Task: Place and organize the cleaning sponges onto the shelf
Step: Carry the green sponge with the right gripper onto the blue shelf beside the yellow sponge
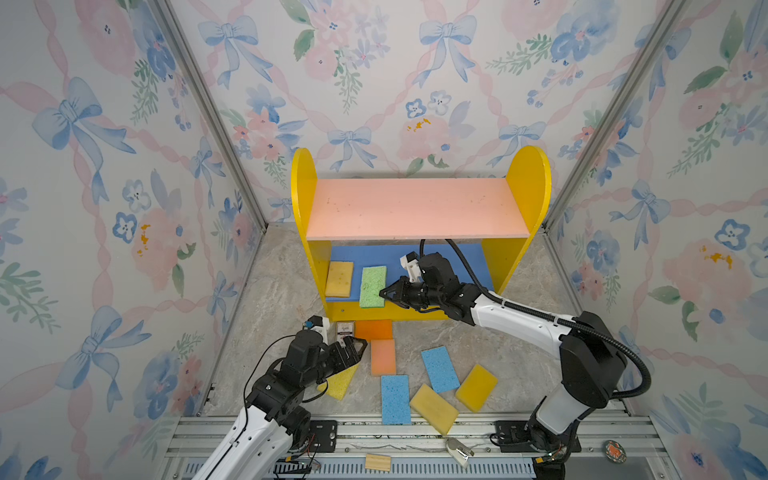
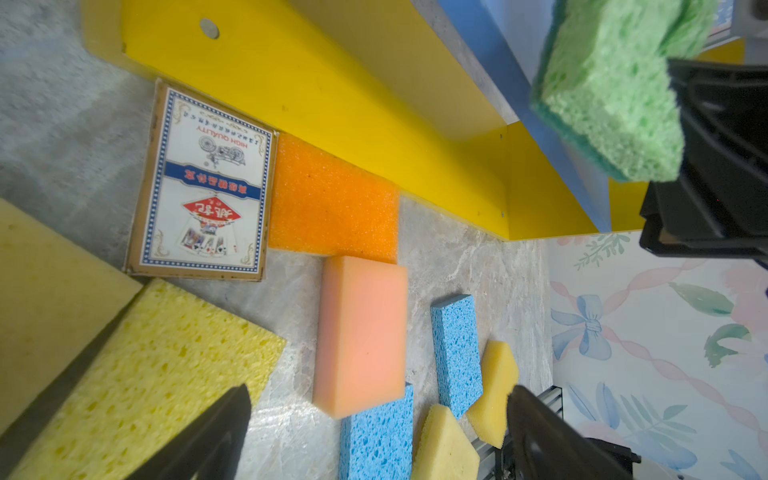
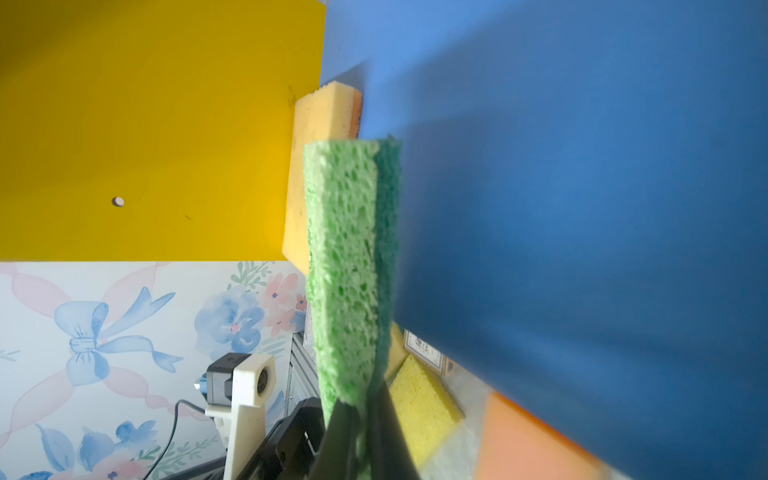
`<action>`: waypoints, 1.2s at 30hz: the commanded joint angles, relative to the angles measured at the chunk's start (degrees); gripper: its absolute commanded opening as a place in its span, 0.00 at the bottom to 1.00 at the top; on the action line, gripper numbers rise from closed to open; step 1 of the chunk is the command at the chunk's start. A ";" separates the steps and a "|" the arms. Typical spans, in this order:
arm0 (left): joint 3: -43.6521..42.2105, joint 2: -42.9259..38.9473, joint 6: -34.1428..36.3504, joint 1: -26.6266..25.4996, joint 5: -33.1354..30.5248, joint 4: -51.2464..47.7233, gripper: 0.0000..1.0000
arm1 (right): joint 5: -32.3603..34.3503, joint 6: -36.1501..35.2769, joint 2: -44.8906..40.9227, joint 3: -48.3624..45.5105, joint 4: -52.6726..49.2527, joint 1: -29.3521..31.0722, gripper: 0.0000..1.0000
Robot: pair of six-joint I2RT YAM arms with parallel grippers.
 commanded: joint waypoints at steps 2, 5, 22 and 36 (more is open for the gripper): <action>-0.52 -0.79 0.50 0.38 -0.19 -0.92 0.98 | 0.34 1.28 4.09 4.68 1.54 -0.47 0.07; -0.52 -1.00 0.66 0.35 0.10 -1.27 0.98 | 0.01 1.38 6.23 6.45 1.60 -0.59 0.08; -0.30 -1.40 1.03 0.52 0.85 -1.19 0.98 | -0.65 -1.49 11.16 11.74 -2.40 -1.68 0.33; -0.31 -2.99 1.03 1.38 0.98 -1.13 0.98 | 3.53 -7.09 11.47 15.76 -11.46 -2.21 0.57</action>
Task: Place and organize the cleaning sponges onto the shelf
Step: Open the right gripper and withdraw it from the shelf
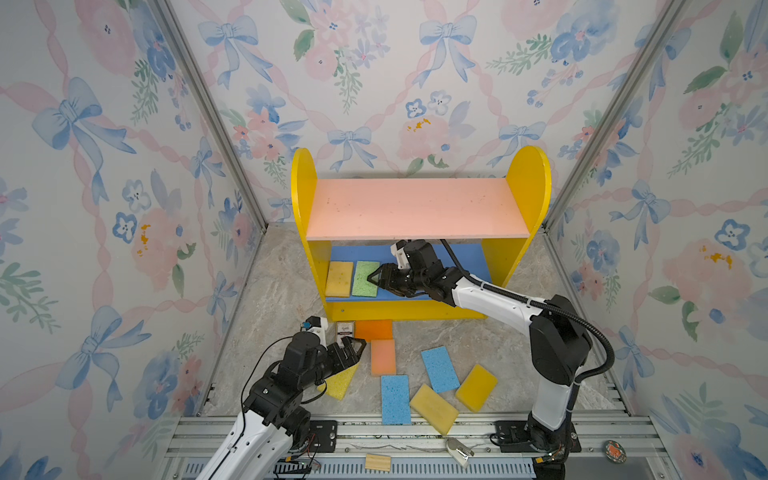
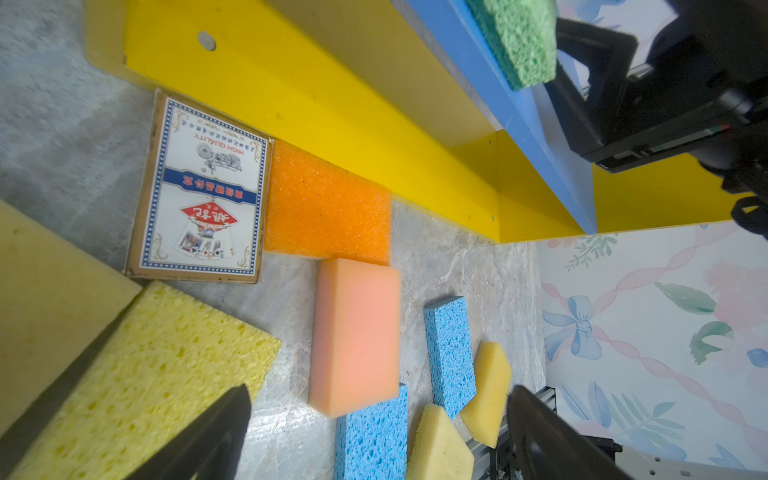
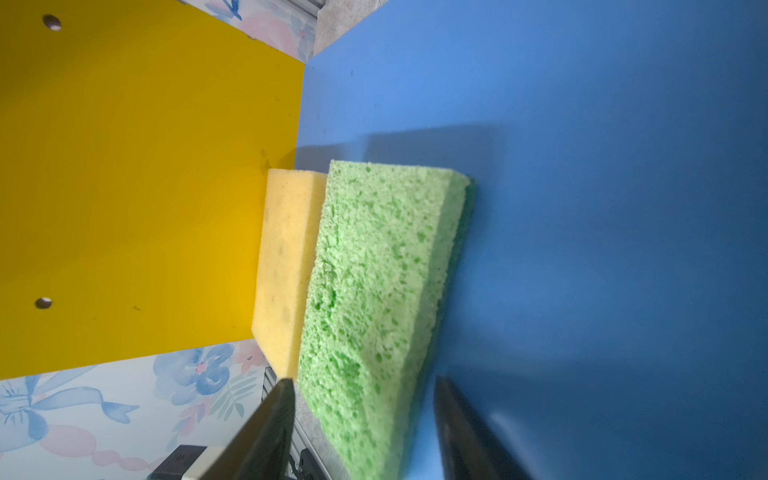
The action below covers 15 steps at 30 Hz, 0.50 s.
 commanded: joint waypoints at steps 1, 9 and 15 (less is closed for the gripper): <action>-0.23 -0.85 0.97 0.67 0.56 -0.67 0.98 | 1.09 -1.86 1.73 2.34 -3.49 -0.64 0.57; -0.20 -0.72 1.25 1.31 1.05 -0.67 0.98 | -0.99 -2.17 5.40 5.02 -0.75 -0.07 0.59; -0.24 -0.85 1.25 1.43 1.03 -0.66 0.98 | -0.80 -1.54 5.59 4.44 0.11 -0.02 0.59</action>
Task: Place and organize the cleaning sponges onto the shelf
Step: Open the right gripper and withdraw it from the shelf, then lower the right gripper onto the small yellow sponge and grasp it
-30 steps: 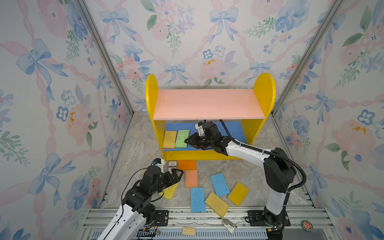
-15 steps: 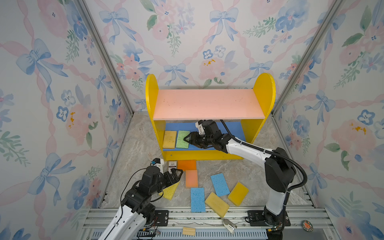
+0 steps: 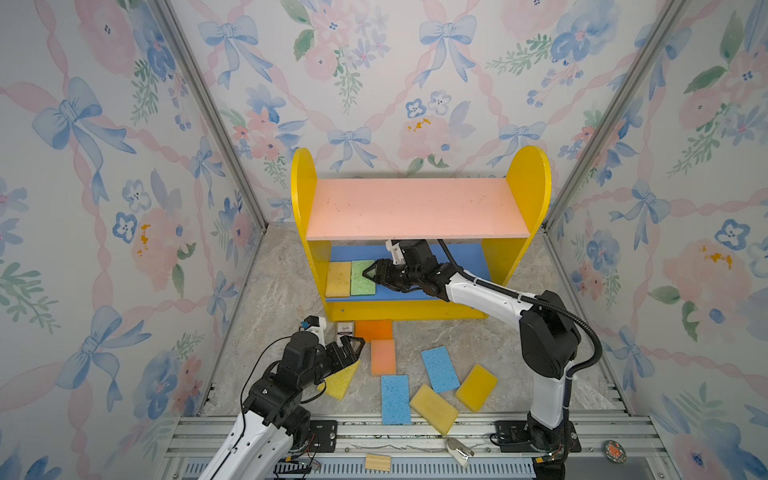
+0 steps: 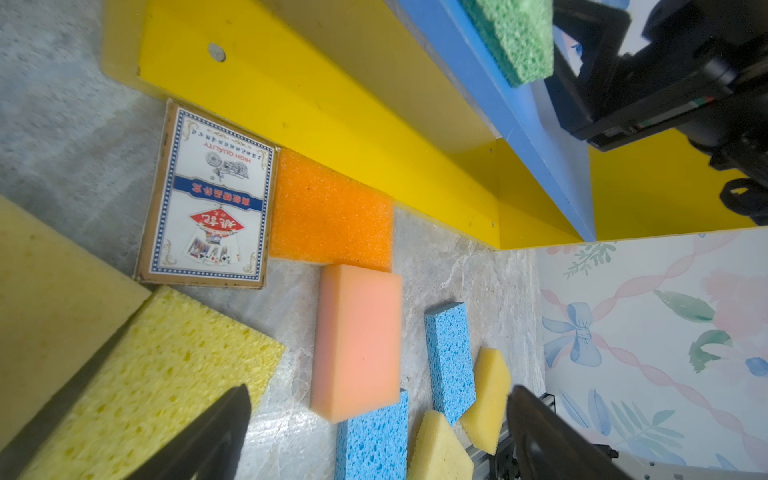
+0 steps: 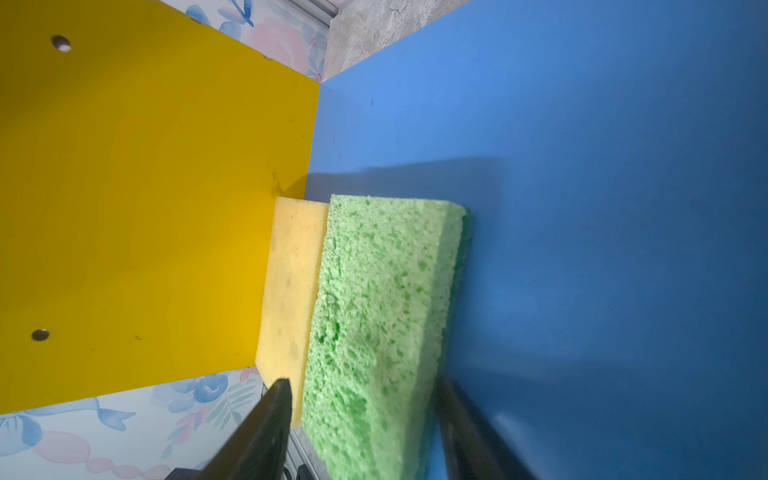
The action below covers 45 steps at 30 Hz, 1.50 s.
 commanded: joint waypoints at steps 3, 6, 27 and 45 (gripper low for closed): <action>-0.19 -0.61 1.10 0.32 0.52 -0.66 0.98 | 1.49 -0.92 -0.36 -1.45 -1.65 -0.01 0.59; -0.09 -0.44 1.10 0.50 0.53 -0.58 0.98 | 3.44 -1.99 -2.64 -2.60 -2.87 -0.22 0.60; 0.72 3.44 3.03 0.42 5.41 2.13 0.98 | 23.15 -10.04 -36.04 -25.18 -23.79 11.67 0.72; -5.41 8.27 -3.99 -12.45 1.77 16.82 0.98 | 24.62 -12.01 -36.54 -39.65 -34.08 14.33 0.97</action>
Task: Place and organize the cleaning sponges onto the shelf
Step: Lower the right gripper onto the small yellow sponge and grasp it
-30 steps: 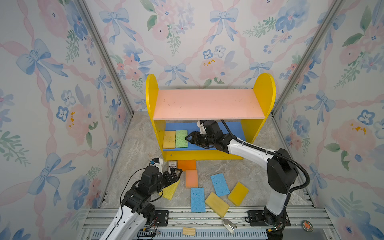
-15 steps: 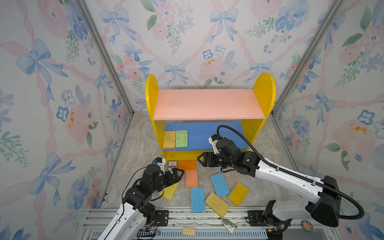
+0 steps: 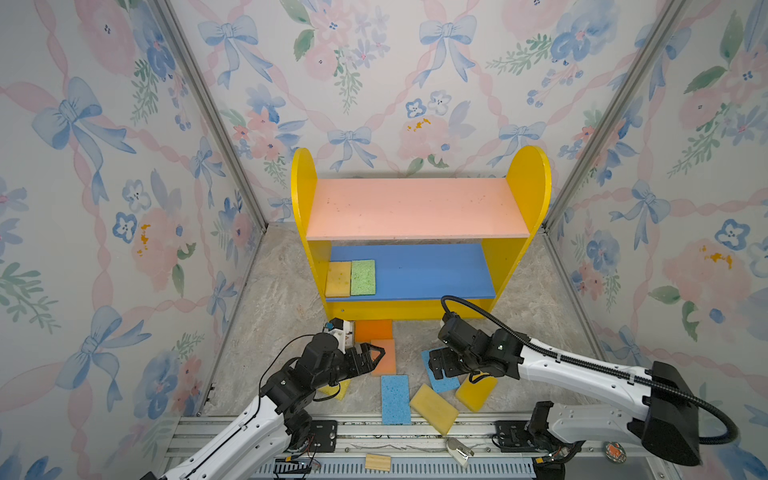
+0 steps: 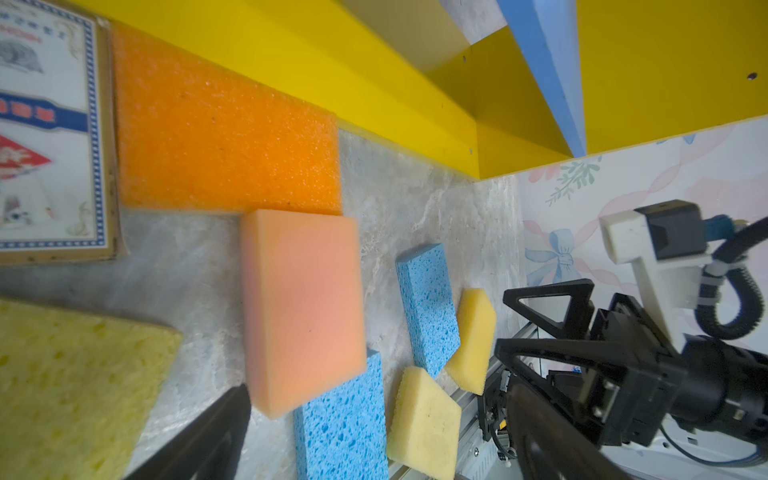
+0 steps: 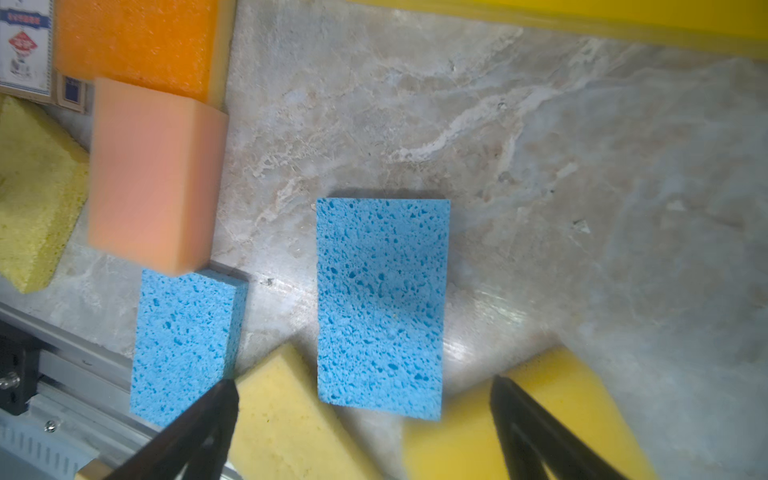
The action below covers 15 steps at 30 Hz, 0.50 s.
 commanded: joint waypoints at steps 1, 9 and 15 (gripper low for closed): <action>-1.31 -0.42 -0.85 -0.25 0.89 2.59 0.98 | -1.09 -2.39 3.62 1.64 0.67 -0.60 0.97; -1.90 -0.95 -0.43 -0.26 0.66 2.56 0.98 | 8.49 11.77 1.07 2.97 -13.81 -0.69 0.97; -1.16 1.12 0.29 -0.26 -1.23 2.92 0.98 | 9.53 28.47 -6.43 -1.94 -20.17 -1.34 0.97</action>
